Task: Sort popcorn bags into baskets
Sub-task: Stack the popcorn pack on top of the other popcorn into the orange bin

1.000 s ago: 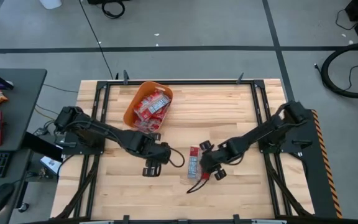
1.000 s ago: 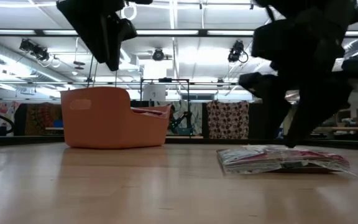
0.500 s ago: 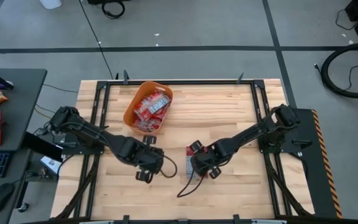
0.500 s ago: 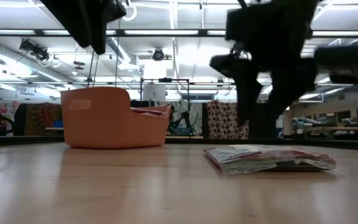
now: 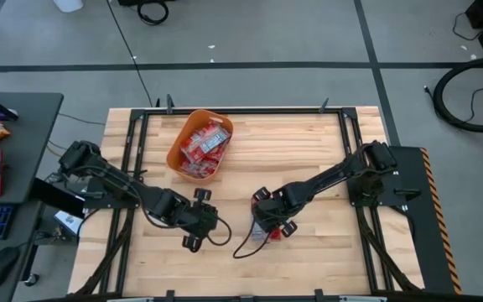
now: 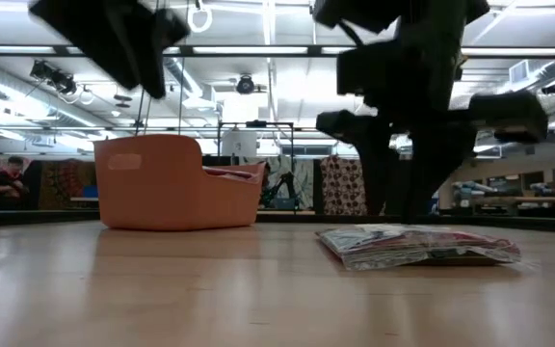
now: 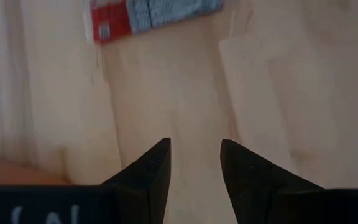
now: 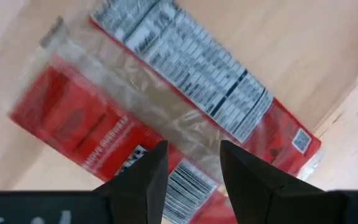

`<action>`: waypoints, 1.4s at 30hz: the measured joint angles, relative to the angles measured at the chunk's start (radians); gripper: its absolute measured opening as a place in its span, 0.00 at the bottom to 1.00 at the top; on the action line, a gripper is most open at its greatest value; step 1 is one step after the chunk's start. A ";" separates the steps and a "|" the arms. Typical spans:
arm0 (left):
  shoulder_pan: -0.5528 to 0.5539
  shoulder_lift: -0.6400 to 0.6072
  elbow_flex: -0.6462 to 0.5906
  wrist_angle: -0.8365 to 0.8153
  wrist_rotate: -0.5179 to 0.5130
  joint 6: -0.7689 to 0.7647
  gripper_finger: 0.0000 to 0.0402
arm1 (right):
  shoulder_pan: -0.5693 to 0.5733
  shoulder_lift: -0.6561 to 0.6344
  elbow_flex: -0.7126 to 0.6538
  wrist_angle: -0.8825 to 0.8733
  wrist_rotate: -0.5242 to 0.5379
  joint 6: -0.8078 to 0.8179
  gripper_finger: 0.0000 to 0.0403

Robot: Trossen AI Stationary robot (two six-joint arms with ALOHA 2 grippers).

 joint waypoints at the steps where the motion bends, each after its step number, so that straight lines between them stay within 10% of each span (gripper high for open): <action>1: 0.002 -0.014 -0.034 0.018 0.003 -0.007 0.36 | 0.000 0.003 -0.002 0.001 0.001 -0.014 0.37; 12: -0.003 -0.188 -0.248 0.134 0.004 -0.107 0.36 | -0.044 0.061 -0.001 0.037 -0.020 -0.127 0.34; 21: -0.025 -0.259 -0.249 0.257 0.003 -0.105 0.36 | -0.111 0.057 -0.003 0.087 -0.104 -0.071 0.03; 42: -0.025 -0.325 -0.373 0.196 -0.142 -0.035 0.36 | -0.235 -0.106 -0.007 0.206 -0.048 0.123 0.01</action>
